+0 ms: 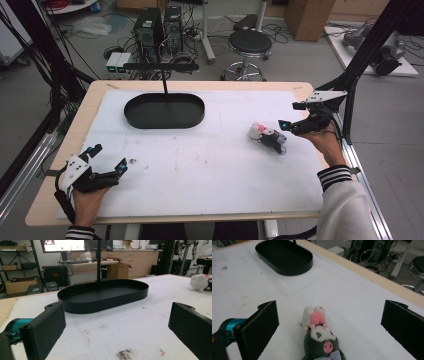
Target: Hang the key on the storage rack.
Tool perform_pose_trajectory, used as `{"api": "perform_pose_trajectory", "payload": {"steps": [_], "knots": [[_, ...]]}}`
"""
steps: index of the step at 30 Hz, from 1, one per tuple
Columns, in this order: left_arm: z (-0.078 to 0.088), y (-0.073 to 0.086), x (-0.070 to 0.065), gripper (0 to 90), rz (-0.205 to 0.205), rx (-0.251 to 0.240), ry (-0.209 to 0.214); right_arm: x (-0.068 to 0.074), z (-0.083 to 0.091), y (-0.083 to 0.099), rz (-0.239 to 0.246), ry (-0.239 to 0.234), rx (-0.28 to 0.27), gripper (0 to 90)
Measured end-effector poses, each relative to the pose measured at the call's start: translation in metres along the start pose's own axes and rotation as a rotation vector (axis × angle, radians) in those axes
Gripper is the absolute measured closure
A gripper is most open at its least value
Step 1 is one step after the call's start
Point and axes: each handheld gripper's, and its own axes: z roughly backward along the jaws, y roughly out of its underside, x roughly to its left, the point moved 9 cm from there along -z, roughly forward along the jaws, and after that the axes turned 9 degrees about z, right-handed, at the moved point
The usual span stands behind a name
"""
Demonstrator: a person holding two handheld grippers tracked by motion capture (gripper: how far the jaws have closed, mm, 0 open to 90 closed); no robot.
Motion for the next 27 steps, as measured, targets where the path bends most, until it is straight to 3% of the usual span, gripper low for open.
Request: {"api": "perform_pose_trajectory", "payload": {"steps": [6, 15, 19, 24, 27], "knots": [[0.000, 0.000, 0.000, 1.7, 0.001, 0.001, 0.001, 0.002, -0.013, 0.003, 0.022, -0.025, 0.051, 0.3], [0.000, 0.000, 0.000, 1.7, 0.003, 0.002, 0.002, 0.003, -0.034, 0.011, 0.053, -0.075, 0.170, 0.3], [0.000, 0.000, 0.000, 1.7, 0.002, 0.002, 0.003, 0.005, -0.041, 0.012, 0.059, -0.100, 0.193, 0.3], [0.000, 0.000, 0.000, 1.7, 0.001, 0.003, 0.003, 0.009, -0.050, 0.026, 0.062, -0.133, 0.284, 0.4], [0.000, 0.000, 0.000, 1.7, 0.002, 0.003, 0.003, 0.009, -0.053, 0.030, 0.069, -0.136, 0.306, 0.4]]}}
